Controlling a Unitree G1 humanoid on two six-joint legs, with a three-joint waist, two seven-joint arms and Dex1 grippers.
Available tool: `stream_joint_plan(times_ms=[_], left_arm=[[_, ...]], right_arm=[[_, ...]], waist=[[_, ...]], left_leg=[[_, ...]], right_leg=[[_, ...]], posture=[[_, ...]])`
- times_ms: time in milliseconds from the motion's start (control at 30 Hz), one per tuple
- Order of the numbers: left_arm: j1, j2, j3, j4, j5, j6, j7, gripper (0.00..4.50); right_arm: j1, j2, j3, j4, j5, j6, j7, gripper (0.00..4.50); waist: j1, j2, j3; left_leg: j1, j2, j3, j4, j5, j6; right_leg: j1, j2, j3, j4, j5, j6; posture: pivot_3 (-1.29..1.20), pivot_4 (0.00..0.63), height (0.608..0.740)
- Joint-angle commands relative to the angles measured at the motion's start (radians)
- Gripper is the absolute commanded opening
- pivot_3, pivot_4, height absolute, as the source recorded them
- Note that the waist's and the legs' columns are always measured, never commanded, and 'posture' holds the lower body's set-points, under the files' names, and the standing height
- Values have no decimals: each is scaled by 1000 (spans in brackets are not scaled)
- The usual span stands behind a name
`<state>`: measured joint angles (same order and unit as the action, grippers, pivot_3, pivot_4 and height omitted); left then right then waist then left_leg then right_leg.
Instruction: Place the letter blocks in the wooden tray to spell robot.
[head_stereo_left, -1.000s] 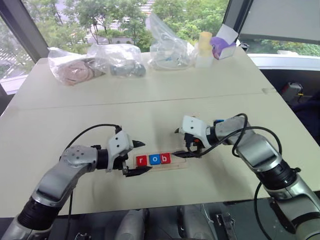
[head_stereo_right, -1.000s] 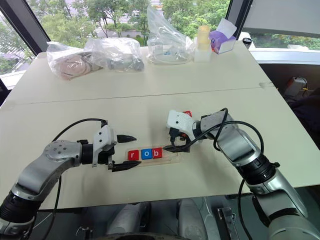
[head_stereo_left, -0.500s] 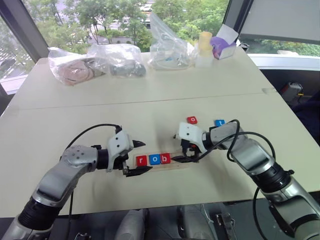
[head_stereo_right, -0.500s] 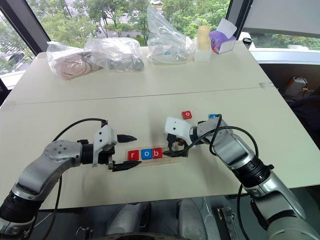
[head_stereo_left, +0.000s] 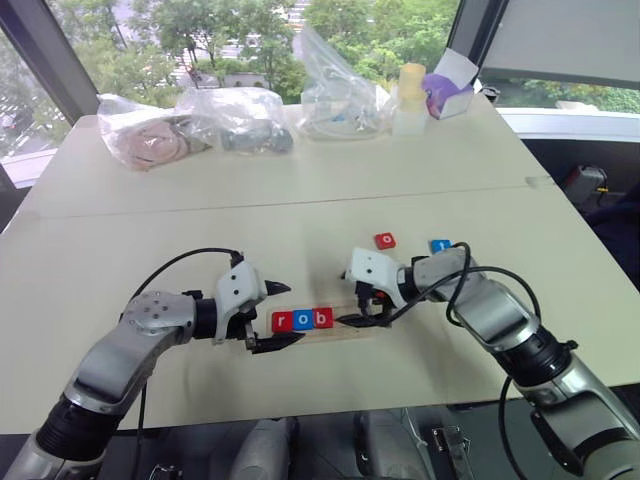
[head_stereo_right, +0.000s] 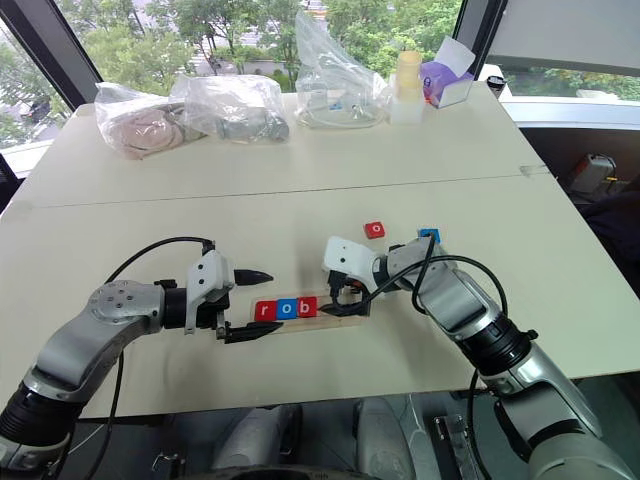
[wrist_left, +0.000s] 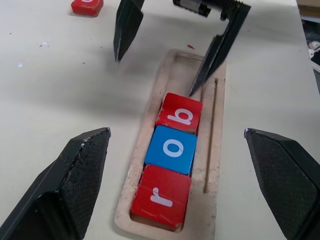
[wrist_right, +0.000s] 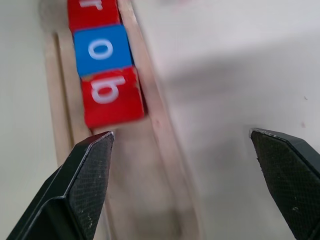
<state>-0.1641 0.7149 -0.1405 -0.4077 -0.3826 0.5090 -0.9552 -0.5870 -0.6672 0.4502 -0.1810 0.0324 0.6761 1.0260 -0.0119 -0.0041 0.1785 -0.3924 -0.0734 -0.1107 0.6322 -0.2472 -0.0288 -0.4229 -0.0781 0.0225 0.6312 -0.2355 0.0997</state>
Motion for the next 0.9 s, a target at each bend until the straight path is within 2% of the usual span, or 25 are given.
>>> stream_joint_plan(times_ms=[33, 133, 233, 400, 633, 733, 900], left_arm=[[4, 1, 18, -32, -5, -19, 4, 4500], [6, -2, 18, -31, -5, -21, 6, 4500], [-1, -7, 12, -23, -2, -26, 7, 4500], [-18, -14, 4, -3, 4, -37, -1, 4500], [-27, -19, -3, 4, 8, -42, -2, 4500], [-26, -21, -3, 3, 10, -40, 0, 4500], [-30, -23, -4, 5, 11, -38, 1, 4500]], right_arm=[[-30, -32, -123, -5, 28, 13, -20, 4452], [-41, -2, -225, 17, 55, 68, -95, 4452], [-60, 69, -318, 77, 46, 130, -241, 4452], [-83, 134, -371, 143, 7, 201, -409, 4452], [-74, 269, -423, 121, 20, 333, -582, 4452], [-64, 336, -434, 116, 38, 371, -631, 4452], [-63, 382, -425, 126, 42, 384, -675, 4452]], waist=[[0, 0, 0], [-3, 0, 0], [-5, 0, 0], [0, 0, 0], [-6, 0, 0], [-6, 0, 0], [-3, 0, 0]], left_leg=[[0, 0, 0, 0, 0, 0], [0, 0, 0, 0, 0, 0], [0, 1, 0, -1, 0, 0], [0, 0, 0, -1, 0, 0], [0, 0, 0, -1, 0, 0], [0, 1, 0, -1, 0, 0], [0, 0, 0, -1, 0, 0]], right_leg=[[0, 0, 0, 0, 0, 0], [0, 0, 0, 0, 0, 0], [0, 0, 0, 0, 0, 0], [0, 0, 0, 0, 0, 0], [-1, 0, 1, 0, 0, 0], [-1, 1, 1, 1, 0, 0], [-1, 1, 1, 1, 0, 0]], posture=[[0, 150, 740], [0, 150, 740], [0, 150, 740], [0, 150, 740], [0, 150, 740], [0, 150, 740], [0, 150, 740]])
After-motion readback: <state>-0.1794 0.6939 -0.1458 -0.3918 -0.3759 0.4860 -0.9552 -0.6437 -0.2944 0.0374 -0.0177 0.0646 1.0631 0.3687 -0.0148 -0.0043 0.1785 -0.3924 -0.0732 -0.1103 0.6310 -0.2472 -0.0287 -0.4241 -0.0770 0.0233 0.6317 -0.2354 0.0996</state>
